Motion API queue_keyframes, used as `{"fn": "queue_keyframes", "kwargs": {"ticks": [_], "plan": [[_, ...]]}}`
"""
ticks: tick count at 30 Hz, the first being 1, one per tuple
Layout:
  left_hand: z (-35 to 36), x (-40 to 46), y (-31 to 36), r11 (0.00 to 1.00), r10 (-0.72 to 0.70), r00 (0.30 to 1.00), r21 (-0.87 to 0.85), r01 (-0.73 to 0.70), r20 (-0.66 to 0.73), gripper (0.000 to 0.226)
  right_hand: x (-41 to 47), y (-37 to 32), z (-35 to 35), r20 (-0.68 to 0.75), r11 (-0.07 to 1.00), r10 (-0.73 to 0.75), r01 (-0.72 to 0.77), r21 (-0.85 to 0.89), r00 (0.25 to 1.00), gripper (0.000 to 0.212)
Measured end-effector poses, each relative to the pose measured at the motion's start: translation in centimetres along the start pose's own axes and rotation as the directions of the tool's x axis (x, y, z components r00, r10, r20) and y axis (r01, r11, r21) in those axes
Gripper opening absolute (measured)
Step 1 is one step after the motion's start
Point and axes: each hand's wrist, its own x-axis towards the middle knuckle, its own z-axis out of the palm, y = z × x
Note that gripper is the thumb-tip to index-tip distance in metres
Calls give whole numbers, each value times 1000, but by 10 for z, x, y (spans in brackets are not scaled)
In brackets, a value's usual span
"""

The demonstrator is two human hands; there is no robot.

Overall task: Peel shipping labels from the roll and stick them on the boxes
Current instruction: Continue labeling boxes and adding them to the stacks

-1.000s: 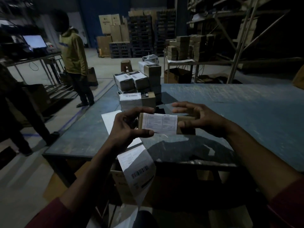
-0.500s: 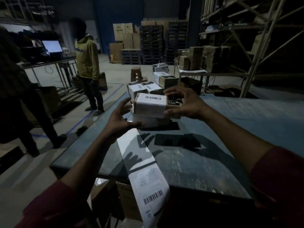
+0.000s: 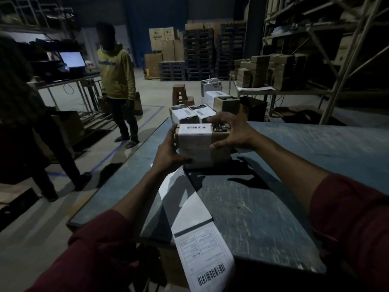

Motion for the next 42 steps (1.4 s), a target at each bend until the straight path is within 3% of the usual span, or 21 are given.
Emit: {"fn": "queue_keyframes", "kwargs": {"ticks": [3, 6, 11, 16, 21, 25, 27, 30, 33, 37, 42], "plan": [[6, -5, 1, 999, -47, 998, 7, 47, -48, 131, -29, 19, 21, -118, 996, 93, -93, 1, 989, 134], [12, -8, -3, 998, -62, 994, 19, 64, -87, 110, -63, 38, 53, -157, 968, 239, -224, 110, 958, 145], [12, 0, -3, 993, -109, 985, 26, 113, -137, 95, -57, 51, 67, -189, 923, 308, -245, 296, 932, 128], [18, 11, -1, 987, -129, 977, 78, 143, -168, 91, -32, 63, 62, -171, 929, 335, -294, 225, 927, 114], [24, 12, 6, 971, -138, 972, 167, 170, -188, 91, -31, 62, 65, -195, 909, 379, -325, 262, 904, 100], [28, -2, 20, 965, -177, 956, 152, 216, -233, 126, -52, 56, 54, -203, 885, 429, -364, 291, 880, 107], [35, -23, 31, 980, -44, 924, 161, 113, -380, 126, -72, 52, 41, -224, 871, 456, -380, 312, 861, 99], [60, -55, 57, 962, 251, 840, 222, -160, -481, 100, -114, 48, 14, -280, 882, 458, -391, 265, 844, 65], [107, -67, 96, 952, 304, 884, 135, -273, -355, 77, -161, 45, -23, -355, 894, 449, -409, 185, 820, 36], [203, -77, 153, 946, 323, 945, 26, -322, -50, 42, -233, 44, -91, -486, 890, 410, -454, 30, 772, 20], [332, -109, 197, 932, 310, 889, 75, -353, 339, 38, -355, 59, -188, -633, 751, 457, -653, -101, 624, 15]]}}
